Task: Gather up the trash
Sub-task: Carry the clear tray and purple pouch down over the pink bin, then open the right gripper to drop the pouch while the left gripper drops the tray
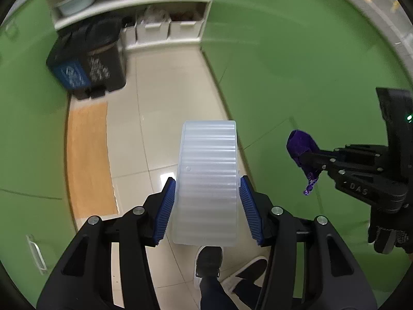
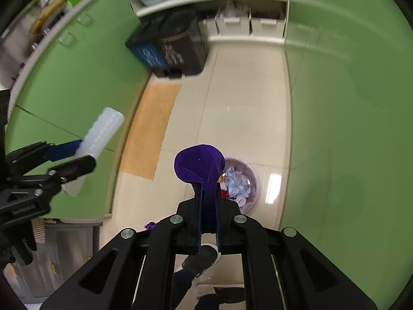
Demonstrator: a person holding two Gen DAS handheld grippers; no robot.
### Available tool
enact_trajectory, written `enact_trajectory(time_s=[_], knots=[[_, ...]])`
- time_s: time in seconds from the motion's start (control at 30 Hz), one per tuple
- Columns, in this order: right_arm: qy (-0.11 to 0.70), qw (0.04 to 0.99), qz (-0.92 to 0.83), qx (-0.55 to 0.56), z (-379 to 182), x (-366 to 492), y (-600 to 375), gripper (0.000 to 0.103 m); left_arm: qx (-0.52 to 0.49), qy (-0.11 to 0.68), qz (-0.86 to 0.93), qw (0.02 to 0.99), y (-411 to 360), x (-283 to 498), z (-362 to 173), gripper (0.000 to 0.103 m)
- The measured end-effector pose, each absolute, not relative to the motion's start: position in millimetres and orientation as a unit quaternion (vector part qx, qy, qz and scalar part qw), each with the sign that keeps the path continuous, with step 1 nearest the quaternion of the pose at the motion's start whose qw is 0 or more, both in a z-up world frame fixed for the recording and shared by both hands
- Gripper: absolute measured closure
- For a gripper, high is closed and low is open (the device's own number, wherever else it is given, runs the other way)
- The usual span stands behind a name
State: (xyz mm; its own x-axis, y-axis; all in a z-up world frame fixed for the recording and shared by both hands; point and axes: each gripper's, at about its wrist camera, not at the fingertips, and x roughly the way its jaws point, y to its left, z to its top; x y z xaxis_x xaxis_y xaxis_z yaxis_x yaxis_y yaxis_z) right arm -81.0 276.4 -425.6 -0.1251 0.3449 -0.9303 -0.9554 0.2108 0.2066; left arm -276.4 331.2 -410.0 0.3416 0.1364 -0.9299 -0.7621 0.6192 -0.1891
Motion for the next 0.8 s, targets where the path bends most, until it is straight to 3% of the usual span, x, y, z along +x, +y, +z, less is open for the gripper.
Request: enact_trajectory(time_s=[0.23,0.37,0.43,0.47,0.53,0.57,0.6,0.67,0.8], knots=[[0.532,0.568,0.542,-0.318,-536,-87,295,0.095,-0.343,0.493,0.301,0.741,338,-294,-496,0.052],[0.535,0.563,0.541,-0.322,-568,-87,303,0.094,-0.349,0.492,0.300,0.739,338,-299,-520,0.052],[0.536,0.562,0.543,-0.321,-578,-89,306,0.089,-0.352,0.492,0.299,0.738,338,-301,-529,0.052],[0.534,0.563,0.542,-0.322,-581,-90,307,0.085,-0.352,0.493,0.299,0.737,337,-302,-534,0.052],[0.530,0.567,0.541,-0.325,-586,-89,306,0.061,-0.353,0.494,0.298,0.737,336,-303,-539,0.052],[0.526,0.572,0.539,-0.325,-586,-88,305,0.039,-0.353,0.494,0.297,0.737,335,-303,-541,0.052],[0.523,0.575,0.539,-0.325,-585,-87,301,0.023,-0.353,0.495,0.296,0.737,334,-304,-542,0.052],[0.518,0.582,0.540,-0.320,-581,-85,299,0.013,-0.352,0.496,0.294,0.738,333,-303,-542,0.052],[0.522,0.587,0.532,-0.316,-578,-80,294,0.006,-0.352,0.497,0.287,0.740,331,-296,-542,0.052]])
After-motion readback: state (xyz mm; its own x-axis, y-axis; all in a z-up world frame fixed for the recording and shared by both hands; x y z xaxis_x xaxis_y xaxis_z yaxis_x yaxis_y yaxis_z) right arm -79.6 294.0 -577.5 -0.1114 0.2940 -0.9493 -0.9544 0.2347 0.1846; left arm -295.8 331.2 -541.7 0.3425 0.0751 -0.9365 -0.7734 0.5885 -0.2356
